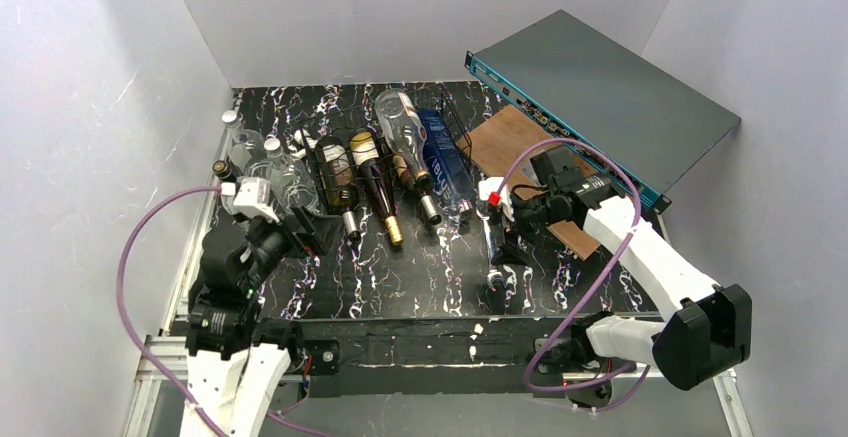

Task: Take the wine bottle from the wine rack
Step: Pick up the wine bottle from the wine rack.

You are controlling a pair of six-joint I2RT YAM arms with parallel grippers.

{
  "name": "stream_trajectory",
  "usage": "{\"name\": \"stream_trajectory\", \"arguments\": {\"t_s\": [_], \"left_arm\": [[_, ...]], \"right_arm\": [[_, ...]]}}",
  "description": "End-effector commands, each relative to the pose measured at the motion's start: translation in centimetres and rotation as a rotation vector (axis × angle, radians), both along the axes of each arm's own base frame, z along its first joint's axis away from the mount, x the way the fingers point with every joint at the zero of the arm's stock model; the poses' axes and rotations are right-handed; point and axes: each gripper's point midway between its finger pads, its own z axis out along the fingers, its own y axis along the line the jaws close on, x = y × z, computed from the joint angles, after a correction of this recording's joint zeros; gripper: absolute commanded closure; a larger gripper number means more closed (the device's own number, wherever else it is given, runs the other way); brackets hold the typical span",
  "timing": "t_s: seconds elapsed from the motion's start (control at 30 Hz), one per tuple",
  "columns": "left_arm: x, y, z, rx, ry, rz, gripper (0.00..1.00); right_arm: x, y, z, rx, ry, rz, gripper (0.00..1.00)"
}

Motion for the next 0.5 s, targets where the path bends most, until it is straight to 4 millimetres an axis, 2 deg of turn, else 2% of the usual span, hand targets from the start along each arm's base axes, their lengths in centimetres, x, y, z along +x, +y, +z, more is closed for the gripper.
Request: {"name": "stream_trajectory", "arguments": {"t_s": [0.0,0.1,0.23,0.37,0.47], "left_arm": [[0.9,-4.3,-0.3,-0.081,0.059,-0.241,0.02],[2.2,-5.8,-1.5,-0.086,0.16,-0.34,0.02],[3.5,-6.3,-3.1,-0.028,0.214,-0.408,0.02],[4.6,-5.7,-4.6,0.055,0.216,-0.392,0.02],[4.6,-5.5,-5.8,0.084,0.217,-0.393,0.02]], "right_arm": [[1.2,1.2,2.6,-0.057,-0.084,0.013,0.02],[2.1,3.1,3.6,-0.093,-0.118,-0.007,0.02],[3.8,5.6,4.5,-0.123,-0.132,-0.033,0.02],[6.9,8.0,6.2,-0.08,-0.144,-0.129,0.02],[9.7,9.5,7.8,-0.031,-0.166,-0.236,0.01]]}}
